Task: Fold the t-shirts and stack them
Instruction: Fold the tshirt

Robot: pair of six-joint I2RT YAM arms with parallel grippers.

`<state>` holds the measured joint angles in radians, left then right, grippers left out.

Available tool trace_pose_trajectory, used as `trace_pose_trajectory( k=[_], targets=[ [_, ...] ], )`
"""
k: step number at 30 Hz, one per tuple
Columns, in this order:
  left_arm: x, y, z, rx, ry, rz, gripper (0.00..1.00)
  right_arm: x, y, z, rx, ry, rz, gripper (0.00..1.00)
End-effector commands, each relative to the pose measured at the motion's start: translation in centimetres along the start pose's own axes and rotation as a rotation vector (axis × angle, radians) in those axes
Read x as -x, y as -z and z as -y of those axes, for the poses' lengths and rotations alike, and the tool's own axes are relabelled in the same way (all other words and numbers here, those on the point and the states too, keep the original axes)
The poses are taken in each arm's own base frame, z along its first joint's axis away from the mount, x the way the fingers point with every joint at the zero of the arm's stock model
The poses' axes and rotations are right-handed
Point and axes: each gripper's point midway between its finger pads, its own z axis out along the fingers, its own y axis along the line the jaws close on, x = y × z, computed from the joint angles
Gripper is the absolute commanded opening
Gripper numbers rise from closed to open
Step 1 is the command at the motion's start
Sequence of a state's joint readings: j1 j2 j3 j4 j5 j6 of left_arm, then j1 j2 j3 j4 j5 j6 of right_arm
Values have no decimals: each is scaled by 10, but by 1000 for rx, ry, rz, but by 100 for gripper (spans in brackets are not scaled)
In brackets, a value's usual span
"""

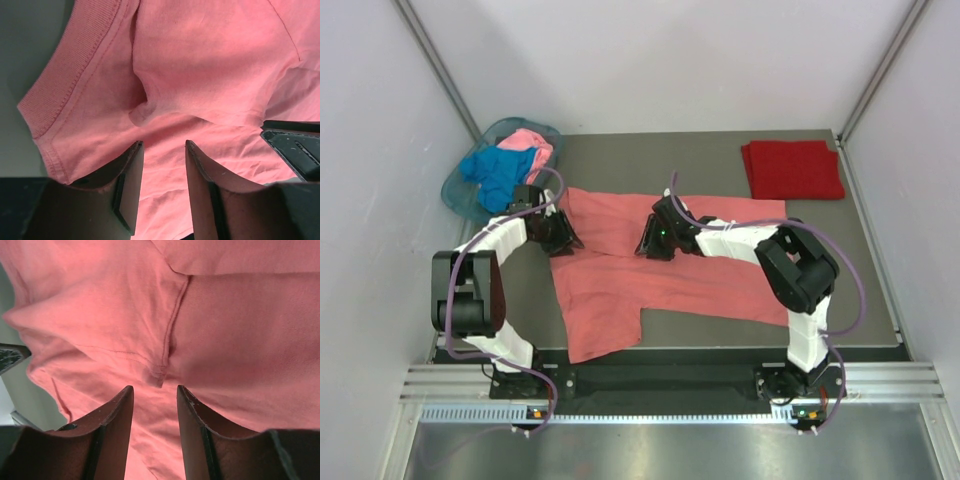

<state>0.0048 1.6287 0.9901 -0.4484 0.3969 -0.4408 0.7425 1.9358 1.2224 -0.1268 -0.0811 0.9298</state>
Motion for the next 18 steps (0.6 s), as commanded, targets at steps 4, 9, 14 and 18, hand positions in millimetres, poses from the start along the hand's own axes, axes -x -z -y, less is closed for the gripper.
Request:
trace_pose_trajectory(
  k=[4,9,14,18],
  targets=[
    [26,10,4,17,-88,96,45,-2,-12,-15,25,7,17,40],
    [34,7,-2,53,-104,110,48,-3,-18,-18,45,10,8,32],
    [33,3,0,27,-135,90,47,0,-13,-22,59,25,18,17],
    [35,4,-4,52,-149,94,47,3,-11,-28,77,34,29,4]
  ],
)
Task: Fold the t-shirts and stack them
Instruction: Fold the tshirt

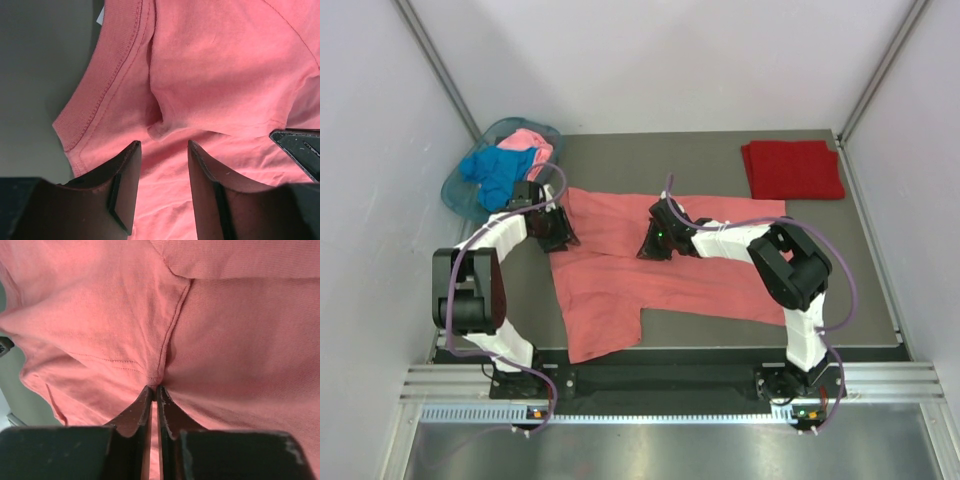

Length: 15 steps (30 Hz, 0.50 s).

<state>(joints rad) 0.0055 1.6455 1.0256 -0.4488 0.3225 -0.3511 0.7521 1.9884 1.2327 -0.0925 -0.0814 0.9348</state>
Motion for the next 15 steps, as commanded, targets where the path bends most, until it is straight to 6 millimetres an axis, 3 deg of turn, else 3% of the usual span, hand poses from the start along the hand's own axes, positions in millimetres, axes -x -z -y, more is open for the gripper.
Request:
trace_pose_trajectory(
  k=[1,8,15],
  targets=[
    [19,3,5,-11,-54,47,47,10,5,-31,82,32,36,2],
    [10,-7,10,-65,-21,9,45,11,5,-37,107,31,36,0],
    [9,-15,3,-38,-3,5,43,12,8,-40,115,32,40,0]
  ],
)
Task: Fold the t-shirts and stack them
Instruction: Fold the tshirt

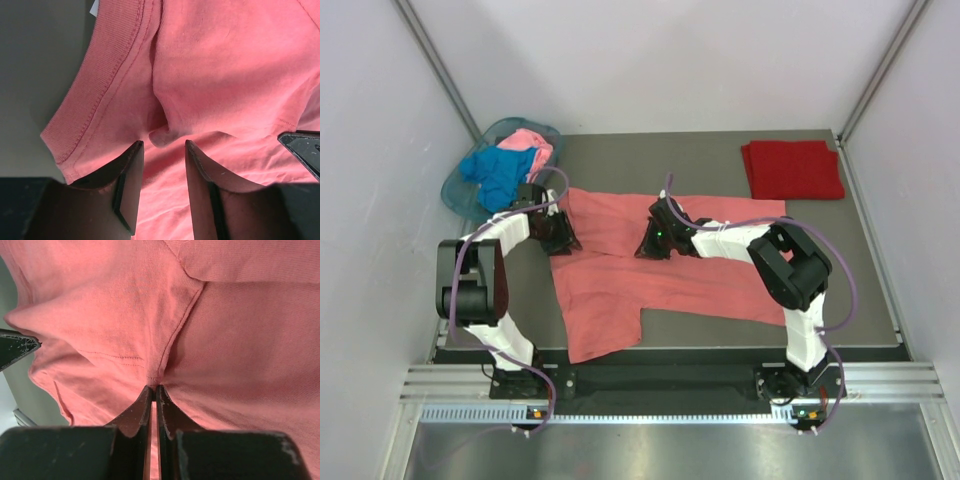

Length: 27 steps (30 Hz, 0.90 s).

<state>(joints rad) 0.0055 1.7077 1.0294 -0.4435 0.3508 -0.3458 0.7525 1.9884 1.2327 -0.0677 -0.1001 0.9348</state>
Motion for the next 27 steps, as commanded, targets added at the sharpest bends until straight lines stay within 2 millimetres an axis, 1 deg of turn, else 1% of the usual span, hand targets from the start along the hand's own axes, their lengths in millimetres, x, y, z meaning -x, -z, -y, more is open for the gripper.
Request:
trace_pose_trajectory(
  k=[1,8,15,18,22,23,24,26,27],
  targets=[
    [20,0,8,-32,-20,67,43,11,6,-32,85,32,39,0],
    [30,1,12,-44,-35,97,43,9,6,-31,85,32,37,0],
    [30,-1,9,-29,-33,94,39,9,7,-31,89,31,38,0],
    [31,-1,10,-35,-28,99,31,10,8,-32,92,32,40,0],
    [33,3,15,-47,-18,100,11,10,10,-34,99,35,41,0],
    [33,5,17,-51,-16,102,2,12,12,-35,100,34,44,0],
    [33,8,19,-61,-14,99,0,11,13,-36,101,40,43,0],
    [34,15,23,-60,-1,95,0,14,17,-37,97,43,47,0],
    [38,18,24,-55,3,100,0,15,18,-37,95,46,46,0]
  ],
)
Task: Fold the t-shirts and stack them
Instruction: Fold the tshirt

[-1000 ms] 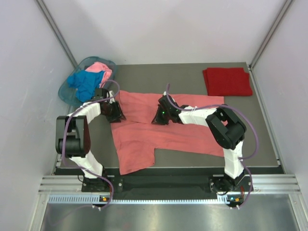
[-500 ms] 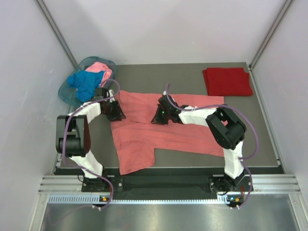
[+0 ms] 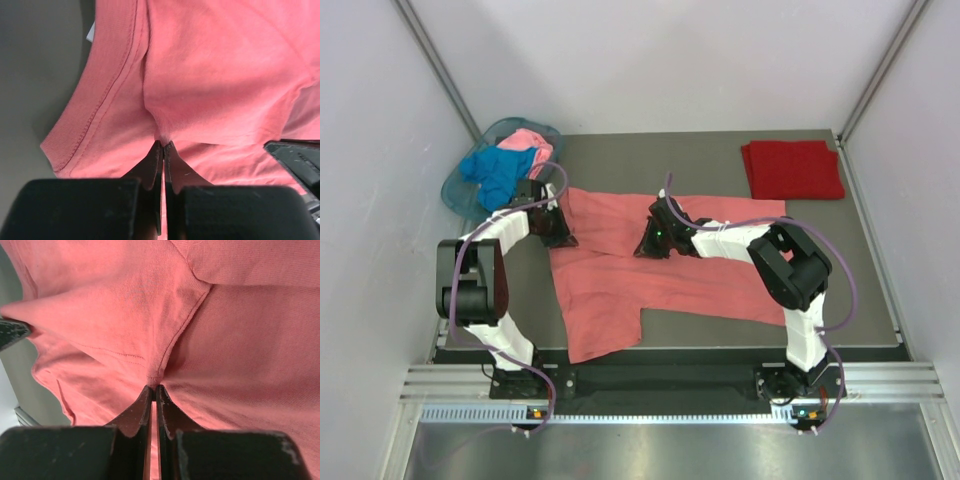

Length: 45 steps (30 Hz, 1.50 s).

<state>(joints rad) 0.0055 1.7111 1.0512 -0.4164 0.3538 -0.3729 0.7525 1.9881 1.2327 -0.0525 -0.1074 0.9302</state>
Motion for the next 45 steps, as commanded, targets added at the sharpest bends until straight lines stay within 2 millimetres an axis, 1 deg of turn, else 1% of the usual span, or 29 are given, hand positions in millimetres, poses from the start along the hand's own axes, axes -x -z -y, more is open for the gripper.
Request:
trace_pose_trajectory(
  k=[1,3,4,7,8,12,14,18,20,24,27,30,33,35,37,39,40,42,43,44,45],
  targets=[
    [19,17,17,-29,5,35,0,15,19,-35,78,41,46,0],
    [19,22,17,-15,12,27,0,16,23,-35,75,43,47,0],
    [14,24,15,-5,23,5,0,17,25,-34,74,43,52,0],
    [8,24,12,18,40,-31,0,18,31,-32,74,40,54,0],
    [1,23,9,25,51,-62,0,17,33,-33,75,43,55,0],
    [-9,21,8,26,75,-98,0,18,41,-31,74,48,72,0],
    [-10,22,10,19,84,-104,0,18,43,-31,66,58,67,0],
    [-13,23,10,23,100,-128,1,15,43,-28,62,57,56,0],
    [-18,22,9,26,110,-153,1,14,43,-27,63,56,52,0],
    [-24,20,0,61,117,-166,2,5,39,-20,56,54,28,0],
    [-26,20,-6,88,130,-172,0,1,39,-16,52,56,15,0],
    [-26,21,-7,89,141,-181,0,-1,40,-16,58,62,15,0],
    [-28,21,-11,115,149,-203,0,0,40,-17,54,78,6,1],
    [-28,21,-13,122,150,-199,0,-2,36,-14,45,88,-7,2],
    [-28,22,-12,119,152,-200,2,-3,34,-14,51,88,-14,3],
    [-29,23,-13,127,150,-205,8,-5,33,-13,54,87,-18,5],
    [-29,24,-16,143,145,-204,20,-6,33,-12,53,89,-23,12],
    [-23,31,-15,157,120,-180,22,-2,34,-12,44,98,-18,16],
    [-18,35,-14,164,113,-159,24,-2,38,-9,27,110,-23,20],
    [-6,39,-14,178,103,-118,26,1,41,-8,20,118,-18,23],
    [2,43,-9,166,95,-89,28,6,44,-6,9,122,-3,25]
  ],
)
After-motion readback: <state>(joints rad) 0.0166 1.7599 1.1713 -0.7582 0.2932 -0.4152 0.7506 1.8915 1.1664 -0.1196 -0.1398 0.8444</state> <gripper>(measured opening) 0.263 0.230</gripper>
